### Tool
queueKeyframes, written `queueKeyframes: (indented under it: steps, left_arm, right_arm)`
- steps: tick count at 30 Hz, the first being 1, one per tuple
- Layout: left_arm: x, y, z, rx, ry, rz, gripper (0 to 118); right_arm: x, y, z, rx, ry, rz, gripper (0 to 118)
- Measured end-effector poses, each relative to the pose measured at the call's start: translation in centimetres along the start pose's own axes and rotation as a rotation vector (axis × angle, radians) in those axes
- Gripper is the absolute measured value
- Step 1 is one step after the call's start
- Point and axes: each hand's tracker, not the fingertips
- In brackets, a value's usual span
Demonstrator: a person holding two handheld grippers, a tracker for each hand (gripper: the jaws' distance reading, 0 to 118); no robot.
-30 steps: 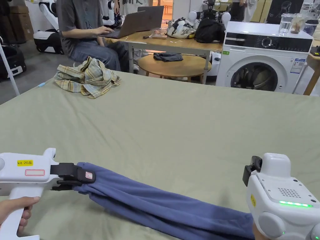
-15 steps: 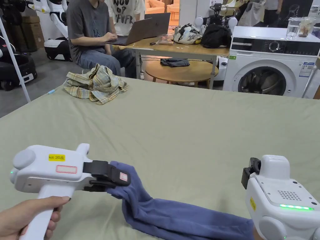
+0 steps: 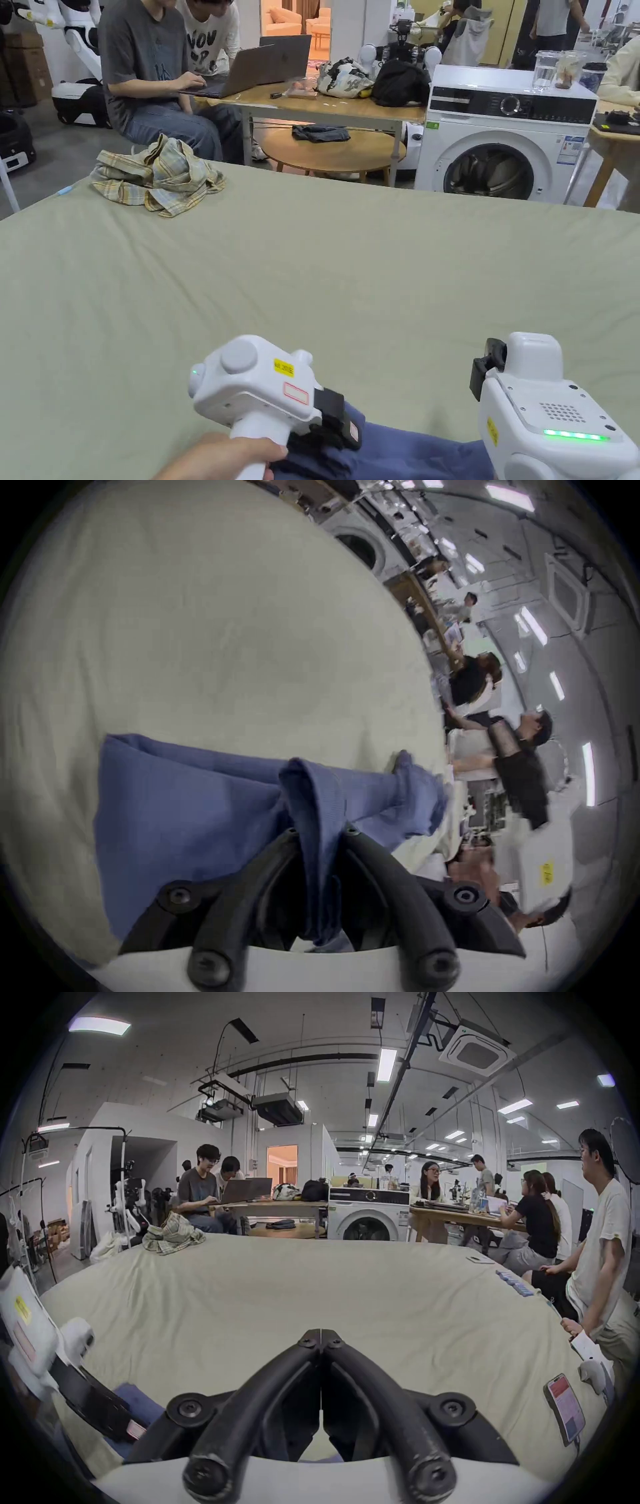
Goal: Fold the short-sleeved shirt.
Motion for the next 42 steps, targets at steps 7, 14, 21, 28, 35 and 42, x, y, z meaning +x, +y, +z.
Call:
queueKeyframes:
  steps: [7, 14, 21, 28, 35, 42]
  left_arm:
    - [1.2, -0.4, -0.6, 0.007, -0.050, -0.010, 45]
    - [3.0, -1.0, 2.9, 0.021, -0.048, -0.109, 53]
    - [2.2, -1.1, 4.7, 0.137, -0.009, -0.127, 3]
    - [1.5, -2.1, -1.4, -0.002, -0.152, -0.152, 1]
    - [-1.1, -3.0, -6.4, -0.012, -0.218, -0.035, 0]
    - [0.7, -2.7, -2.9, 0.005, -0.191, -0.089, 0]
  right_arm:
    - [1.2, -0.3, 0.1, -0.019, -0.022, -0.021, 0]
    - [1.5, -0.2, 0.5, -0.014, -0.020, -0.023, 0]
    - [1.7, 0.0, 0.5, -0.005, -0.016, -0.032, 0]
    - [1.6, 0.0, 0.9, 0.021, -0.021, -0.035, 0]
    - [2.2, 0.0, 1.2, 0.022, -0.028, -0.036, 0]
    - [2.4, 0.3, 1.6, 0.037, -0.043, -0.007, 0]
